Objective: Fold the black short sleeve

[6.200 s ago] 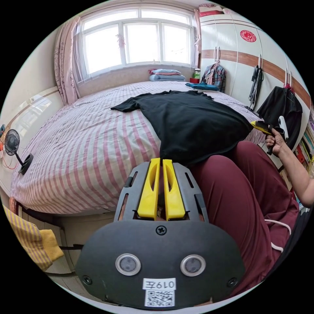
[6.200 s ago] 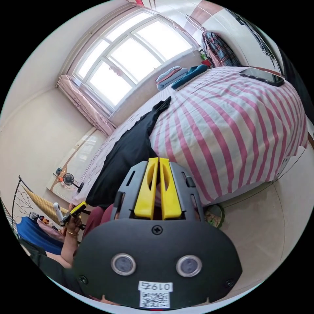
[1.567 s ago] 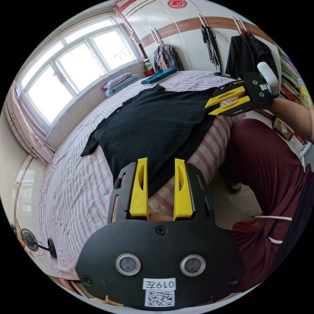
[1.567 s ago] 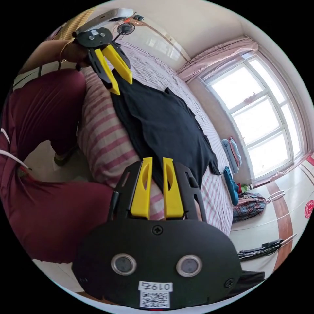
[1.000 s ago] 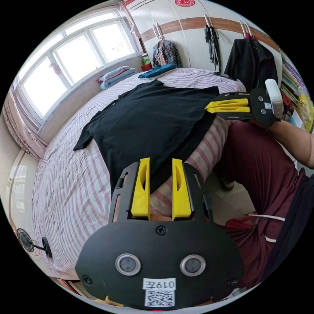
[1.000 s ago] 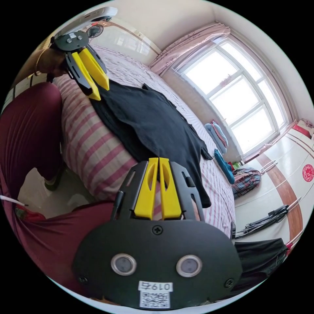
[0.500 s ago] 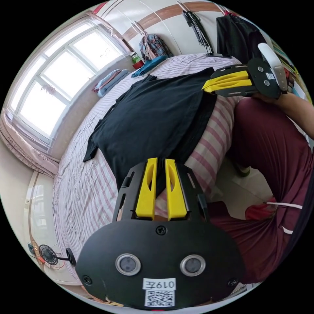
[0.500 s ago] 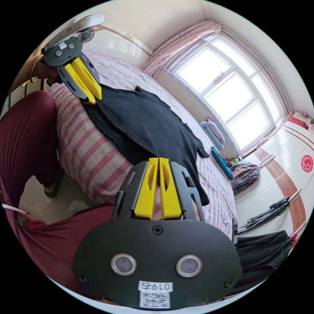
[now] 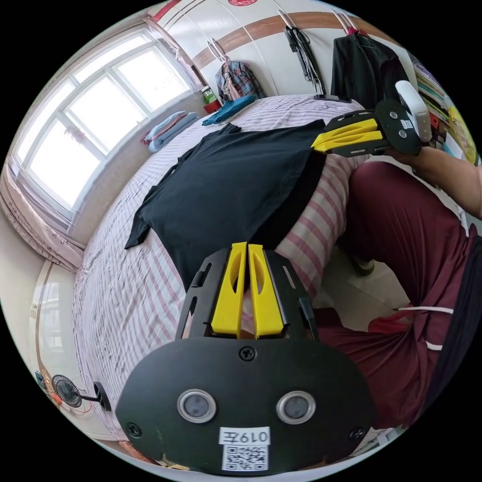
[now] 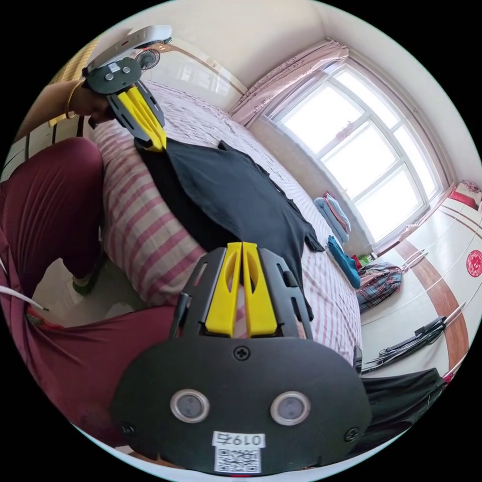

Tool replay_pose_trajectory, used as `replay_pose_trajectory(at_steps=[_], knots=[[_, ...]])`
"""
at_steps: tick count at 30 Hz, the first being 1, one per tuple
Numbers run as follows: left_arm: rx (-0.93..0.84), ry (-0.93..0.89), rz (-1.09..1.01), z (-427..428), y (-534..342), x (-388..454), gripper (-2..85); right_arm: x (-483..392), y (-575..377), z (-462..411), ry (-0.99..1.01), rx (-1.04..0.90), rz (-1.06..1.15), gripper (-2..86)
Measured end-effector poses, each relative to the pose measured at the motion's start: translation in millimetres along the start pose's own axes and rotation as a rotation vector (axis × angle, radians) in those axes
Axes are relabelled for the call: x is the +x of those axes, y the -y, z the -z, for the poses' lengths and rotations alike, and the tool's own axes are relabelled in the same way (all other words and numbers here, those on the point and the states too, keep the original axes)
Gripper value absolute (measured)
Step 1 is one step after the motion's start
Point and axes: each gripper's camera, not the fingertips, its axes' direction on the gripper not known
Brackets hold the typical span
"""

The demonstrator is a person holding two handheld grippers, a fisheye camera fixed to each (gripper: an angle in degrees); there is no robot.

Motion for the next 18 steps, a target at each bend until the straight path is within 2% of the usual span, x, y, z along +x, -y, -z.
replay_pose_trajectory(at_steps=[5, 10, 15, 18], knots=[[-0.045, 0.001, 0.016, -13.8, 1.1, 8.3, 0.8, -11.9, 0.8, -15.0, -0.01, -0.03, 0.056, -0.8], [-0.041, 0.022, 0.024, -13.6, -0.3, 14.5, 0.8, -27.4, 7.2, -24.1, -0.111, -0.033, 0.062, 0.3], [-0.025, 0.037, 0.032, -12.0, -2.6, 17.7, 0.8, -19.5, 8.6, -26.5, -0.068, -0.027, 0.015, 5.6], [-0.018, 0.031, 0.03, -12.1, -4.2, 19.1, 0.8, -18.7, 10.3, -29.5, -0.061, -0.028, 0.015, 5.8]])
